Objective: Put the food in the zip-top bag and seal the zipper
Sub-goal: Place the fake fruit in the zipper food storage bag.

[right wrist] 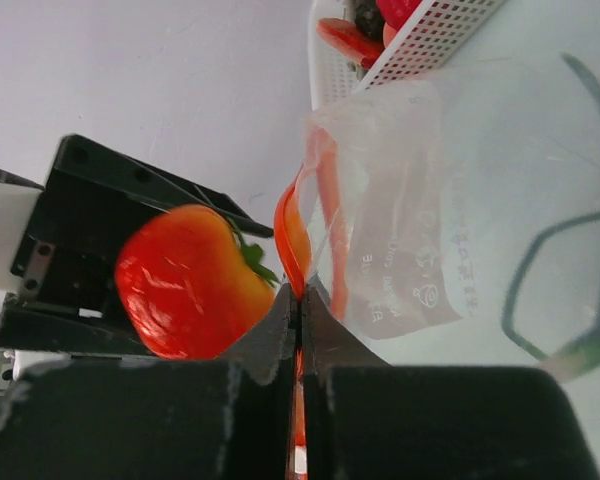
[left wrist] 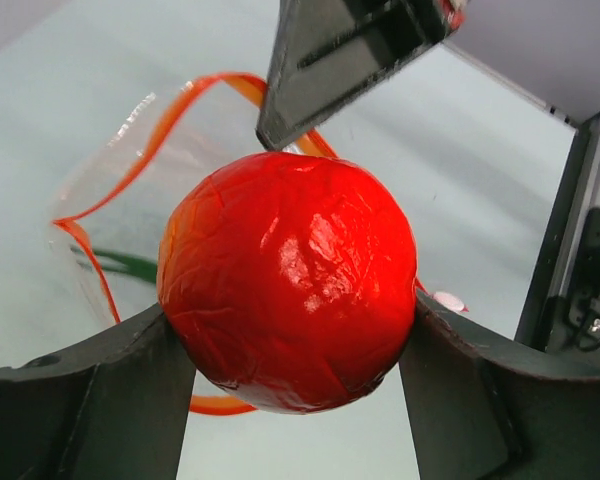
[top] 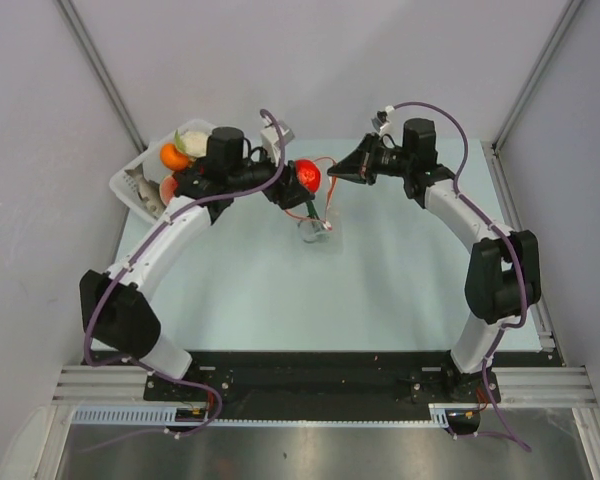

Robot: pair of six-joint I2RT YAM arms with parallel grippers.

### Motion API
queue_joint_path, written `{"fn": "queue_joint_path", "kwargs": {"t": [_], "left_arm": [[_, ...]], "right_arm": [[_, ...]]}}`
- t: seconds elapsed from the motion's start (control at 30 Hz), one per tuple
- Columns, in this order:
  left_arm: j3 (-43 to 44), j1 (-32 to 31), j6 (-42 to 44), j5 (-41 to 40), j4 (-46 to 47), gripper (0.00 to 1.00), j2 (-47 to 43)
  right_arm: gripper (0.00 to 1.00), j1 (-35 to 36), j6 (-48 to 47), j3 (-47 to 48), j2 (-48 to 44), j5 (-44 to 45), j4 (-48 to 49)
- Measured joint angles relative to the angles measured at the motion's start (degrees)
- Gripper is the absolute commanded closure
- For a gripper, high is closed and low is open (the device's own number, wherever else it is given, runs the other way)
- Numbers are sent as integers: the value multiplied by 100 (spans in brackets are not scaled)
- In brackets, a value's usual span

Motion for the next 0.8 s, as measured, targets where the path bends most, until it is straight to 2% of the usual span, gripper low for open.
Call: {"fn": "queue_joint_path", "kwargs": {"t": [0.07, 0.23, 0.33, 0.37, 0.5, 0.6, 0.7, 0.8], "left_arm": [[2, -157, 142, -164, -168, 29, 136], [306, -385, 304, -608, -573, 22, 874], [667, -417, 356, -835, -872, 10, 1373], [772, -417, 367, -901, -960, 1, 1478], [1051, -352, 424, -857, -1158, 0, 1534], [1102, -192, 267, -444, -1073, 0, 1375], [1117, 234, -164, -153, -841, 0, 1110], [1397, 922, -581, -393, -549, 0, 1025]], "right_arm": [[100, -2, 37, -2, 13, -2, 24], [100, -35, 83, -17, 13, -52, 118], [100, -72, 131, -70, 13, -107, 170], [100, -90, 162, -98, 13, -116, 184], [100, -144, 284, -114, 39, -164, 258], [100, -168, 385, -114, 66, -221, 332], [100, -186, 466, -114, 94, -271, 411], [100, -221, 459, -114, 105, -284, 411]]}}
